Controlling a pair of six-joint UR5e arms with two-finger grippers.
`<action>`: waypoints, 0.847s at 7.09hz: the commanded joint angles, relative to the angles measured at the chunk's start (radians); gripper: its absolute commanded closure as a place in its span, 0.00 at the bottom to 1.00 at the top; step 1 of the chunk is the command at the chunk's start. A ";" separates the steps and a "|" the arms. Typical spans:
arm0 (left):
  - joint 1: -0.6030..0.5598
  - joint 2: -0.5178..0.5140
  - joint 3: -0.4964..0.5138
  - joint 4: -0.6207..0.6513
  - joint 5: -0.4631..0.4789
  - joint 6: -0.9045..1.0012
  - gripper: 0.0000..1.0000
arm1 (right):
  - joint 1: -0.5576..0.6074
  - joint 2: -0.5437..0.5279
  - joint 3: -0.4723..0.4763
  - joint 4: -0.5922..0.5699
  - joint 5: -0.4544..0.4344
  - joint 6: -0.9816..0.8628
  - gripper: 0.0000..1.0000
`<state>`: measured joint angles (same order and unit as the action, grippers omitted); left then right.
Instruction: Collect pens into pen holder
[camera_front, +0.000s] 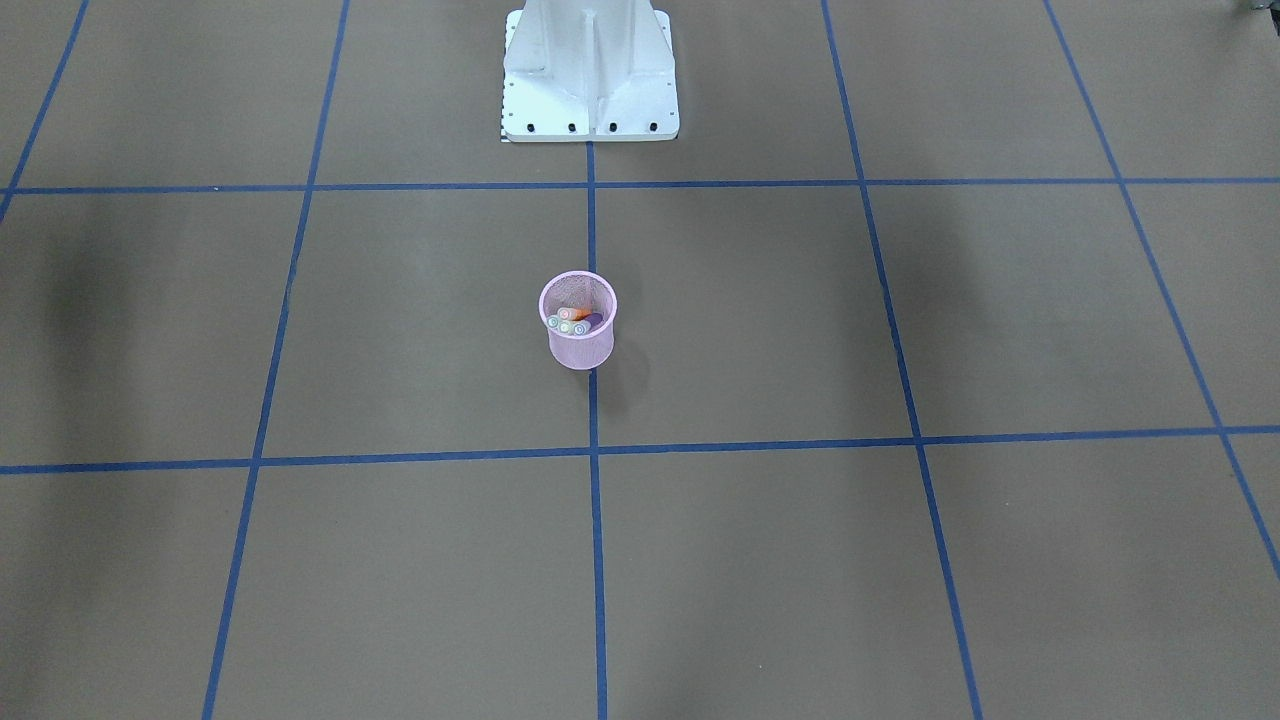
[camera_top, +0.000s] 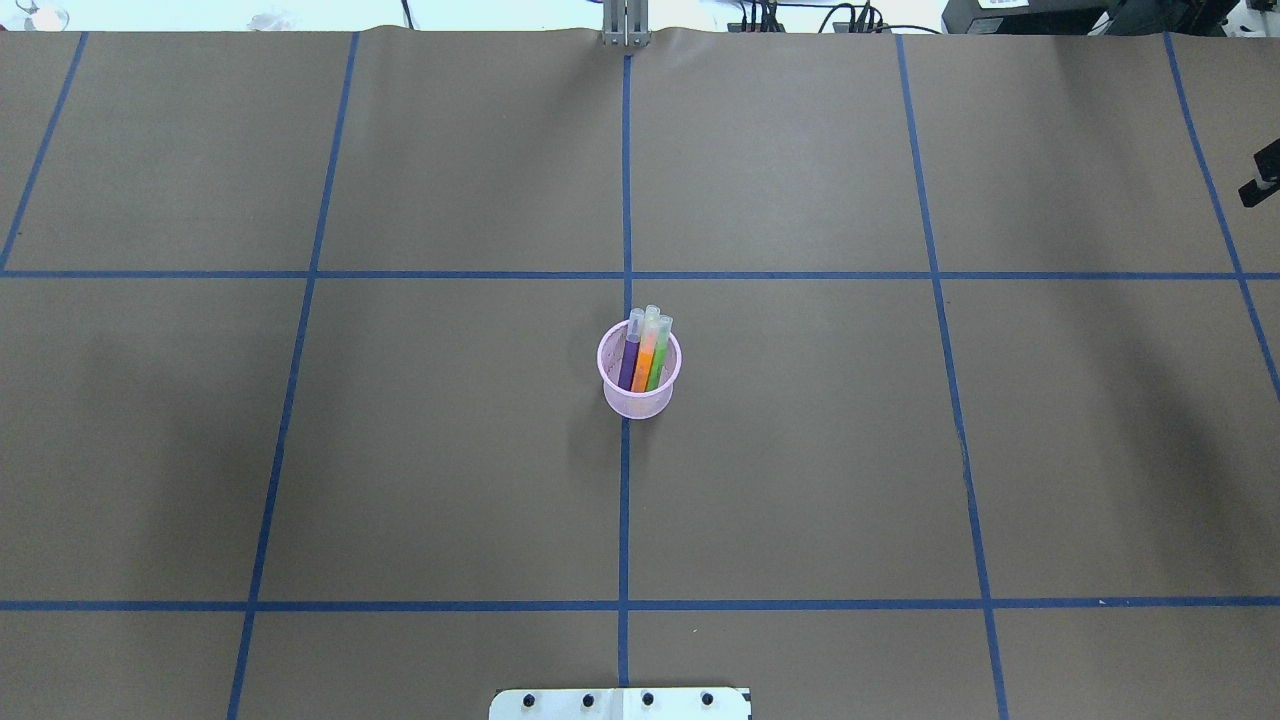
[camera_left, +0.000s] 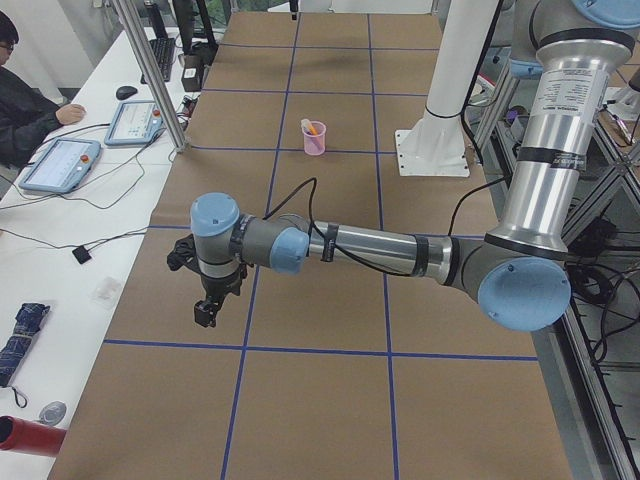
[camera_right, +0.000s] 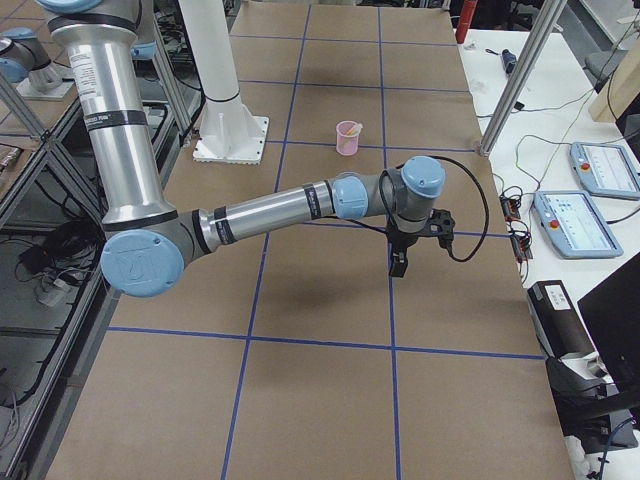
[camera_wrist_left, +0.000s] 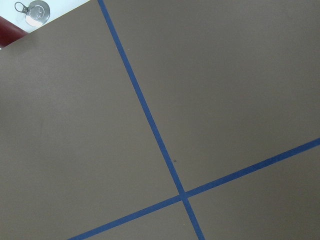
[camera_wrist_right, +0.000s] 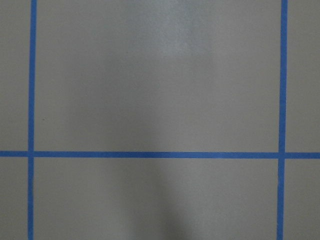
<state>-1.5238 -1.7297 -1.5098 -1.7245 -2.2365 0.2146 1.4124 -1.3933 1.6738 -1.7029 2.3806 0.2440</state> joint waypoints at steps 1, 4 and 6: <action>-0.028 0.038 0.019 -0.018 -0.003 -0.015 0.00 | 0.048 -0.048 -0.013 0.009 0.005 -0.011 0.01; -0.050 0.047 -0.065 0.164 -0.005 -0.128 0.00 | 0.143 -0.076 -0.112 0.009 0.008 -0.223 0.01; -0.050 0.067 -0.083 0.164 -0.082 -0.209 0.00 | 0.187 -0.102 -0.143 0.009 0.006 -0.307 0.01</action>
<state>-1.5733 -1.6718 -1.5832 -1.5669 -2.2658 0.0665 1.5691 -1.4826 1.5560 -1.6935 2.3866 -0.0104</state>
